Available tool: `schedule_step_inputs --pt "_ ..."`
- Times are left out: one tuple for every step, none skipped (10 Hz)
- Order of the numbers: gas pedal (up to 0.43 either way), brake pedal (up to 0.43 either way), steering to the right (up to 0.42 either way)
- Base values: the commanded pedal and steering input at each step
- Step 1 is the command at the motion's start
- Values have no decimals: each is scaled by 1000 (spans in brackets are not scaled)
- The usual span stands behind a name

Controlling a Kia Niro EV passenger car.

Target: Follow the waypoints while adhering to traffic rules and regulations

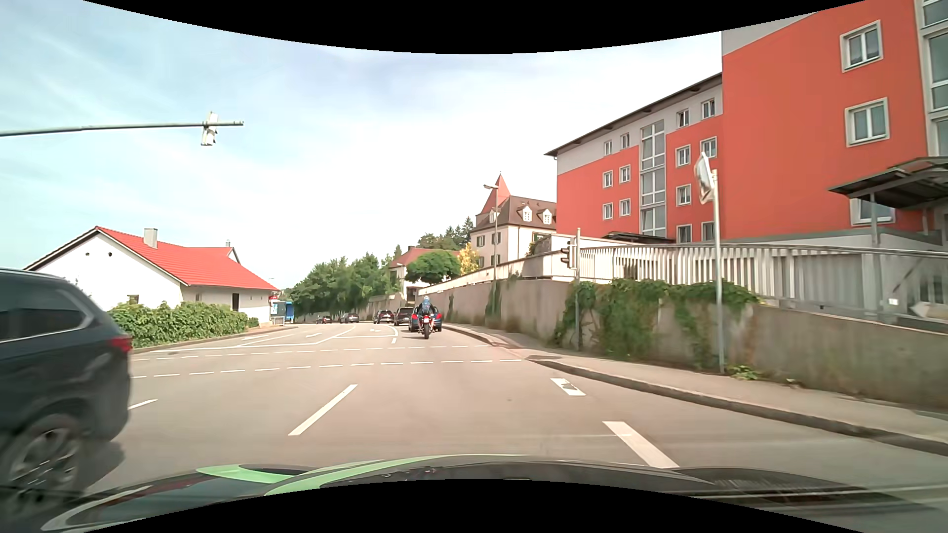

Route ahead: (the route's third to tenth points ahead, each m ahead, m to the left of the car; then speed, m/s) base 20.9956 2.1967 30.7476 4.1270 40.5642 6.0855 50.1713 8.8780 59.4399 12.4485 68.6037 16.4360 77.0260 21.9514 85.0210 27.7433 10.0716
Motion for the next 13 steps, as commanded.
schedule_step_inputs --pt "0 0 -40" --pt "0 0 -39" --pt "0 0 -39" --pt "0 0 -39" --pt "0 0 -39" --pt "0 0 -39" --pt "0 0 -39" --pt "0 0 -39" --pt "0 0 -39" --pt "0 0 -38" --pt "0 0 -36" --pt "0 0 -34" --pt "0 0 -33"
